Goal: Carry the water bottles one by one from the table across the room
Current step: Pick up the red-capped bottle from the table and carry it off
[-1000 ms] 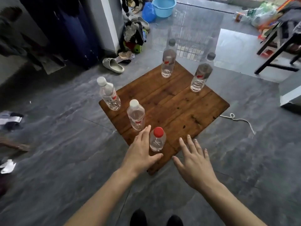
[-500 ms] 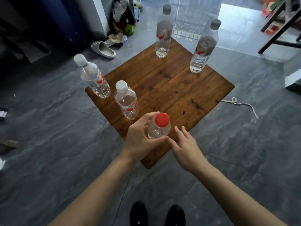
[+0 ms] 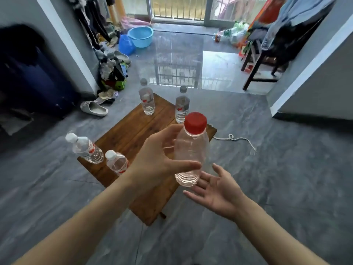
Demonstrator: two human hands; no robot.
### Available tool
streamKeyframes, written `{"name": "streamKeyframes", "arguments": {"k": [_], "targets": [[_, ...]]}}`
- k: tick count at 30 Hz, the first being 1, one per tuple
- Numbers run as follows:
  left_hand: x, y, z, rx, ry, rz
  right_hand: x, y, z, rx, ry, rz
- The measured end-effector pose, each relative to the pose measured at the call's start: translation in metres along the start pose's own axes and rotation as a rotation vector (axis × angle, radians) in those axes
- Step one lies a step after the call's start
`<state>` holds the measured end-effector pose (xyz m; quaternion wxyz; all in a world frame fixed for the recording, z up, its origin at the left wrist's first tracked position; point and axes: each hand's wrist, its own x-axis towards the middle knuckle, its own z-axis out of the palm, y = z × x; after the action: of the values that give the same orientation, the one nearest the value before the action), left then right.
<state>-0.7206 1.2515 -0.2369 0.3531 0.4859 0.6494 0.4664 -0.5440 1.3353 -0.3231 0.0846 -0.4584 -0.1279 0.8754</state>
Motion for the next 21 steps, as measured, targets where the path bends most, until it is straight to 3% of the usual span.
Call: {"name": "streamKeyframes", "arguments": {"k": [5,14,21], "targets": [[0.014,0.103,0.017,-0.158,-0.009,-0.019,-0.094,-0.046,0.011,0.082,-0.030,-0.064],[0.035,0.307,0.046,-0.031,-0.156,0.158,-0.287,-0.114,0.031,0.132,-0.083,-0.266],[0.030,0.403,0.070,-0.046,-0.269,0.309,-0.378,-0.130,0.026,0.185,-0.078,-0.389]]}}
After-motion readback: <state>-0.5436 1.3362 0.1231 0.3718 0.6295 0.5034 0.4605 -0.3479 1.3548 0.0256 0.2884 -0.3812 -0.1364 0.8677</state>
